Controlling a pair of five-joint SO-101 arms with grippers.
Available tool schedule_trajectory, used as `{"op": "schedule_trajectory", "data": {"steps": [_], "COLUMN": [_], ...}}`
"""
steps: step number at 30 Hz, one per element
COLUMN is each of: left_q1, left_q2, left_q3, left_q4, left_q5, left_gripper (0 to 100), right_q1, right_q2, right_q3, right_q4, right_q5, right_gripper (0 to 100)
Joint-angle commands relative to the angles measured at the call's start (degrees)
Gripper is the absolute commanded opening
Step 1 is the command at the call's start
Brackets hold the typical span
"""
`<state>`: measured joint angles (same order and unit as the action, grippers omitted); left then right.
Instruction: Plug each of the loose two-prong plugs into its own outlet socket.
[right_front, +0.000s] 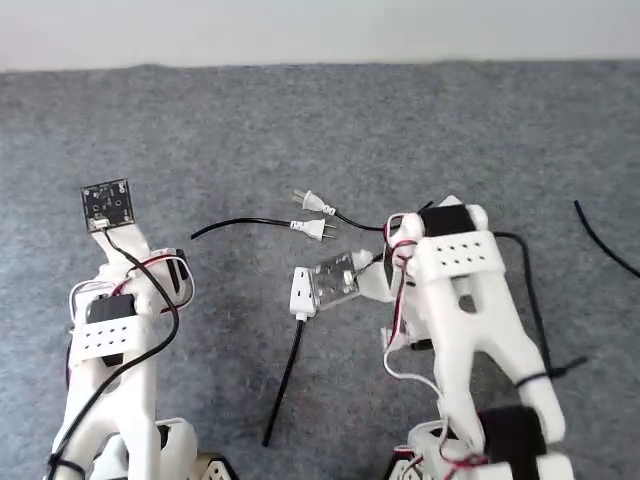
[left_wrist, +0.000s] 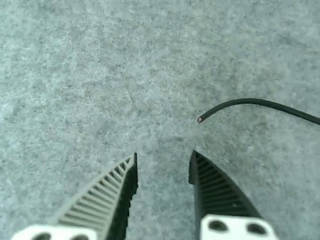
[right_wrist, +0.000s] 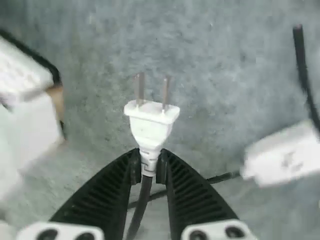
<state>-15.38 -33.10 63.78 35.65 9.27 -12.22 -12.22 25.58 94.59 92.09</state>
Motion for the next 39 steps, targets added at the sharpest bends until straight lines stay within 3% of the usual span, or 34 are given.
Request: {"op": "schedule_trajectory", "data": {"steps": [1, 4, 10, 15, 20, 25, 28, 35, 39], "left_q1": [0.4, 0.4, 0.4, 0.4, 0.4, 0.4, 0.4, 0.4, 0.4], "left_q2": [-1.4, -1.4, -1.4, -1.4, -1.4, -1.4, -1.4, -1.4, -1.3], "left_q3": [-0.6, -0.5, -0.4, -0.4, -0.4, -0.4, -0.3, -0.3, -0.3], "left_q4": [-1.4, -1.4, -1.4, -1.4, -1.4, -1.4, -1.4, -1.4, -1.4], "left_q5": [0.3, 0.3, 0.3, 0.3, 0.3, 0.3, 0.3, 0.3, 0.3], "left_gripper": [17, 17, 17, 17, 17, 17, 17, 17, 17], "right_q1": [-0.6, -2.1, -2.5, -3.8, -12.0, -15.9, -12.8, -7.7, -6.5], "right_q2": [5.1, 10.2, 16.4, 16.7, 16.7, 16.7, 16.7, 11.8, 4.7], "right_q3": [-0.3, -0.7, -4.5, -11.6, -17.0, -19.3, -16.0, 4.6, 14.0], "right_q4": [-1.1, -3.0, -5.7, -5.4, -3.9, -6.0, -9.6, -24.3, -29.1], "right_q5": [7.8, 8.9, 8.6, -3.7, -38.1, -76.0, -92.3, -94.9, -89.3], "right_gripper": [0.9, 2.4, 21.2, 15.2, 0.4, 0.6, 0.9, 0.9, 0.9]}}
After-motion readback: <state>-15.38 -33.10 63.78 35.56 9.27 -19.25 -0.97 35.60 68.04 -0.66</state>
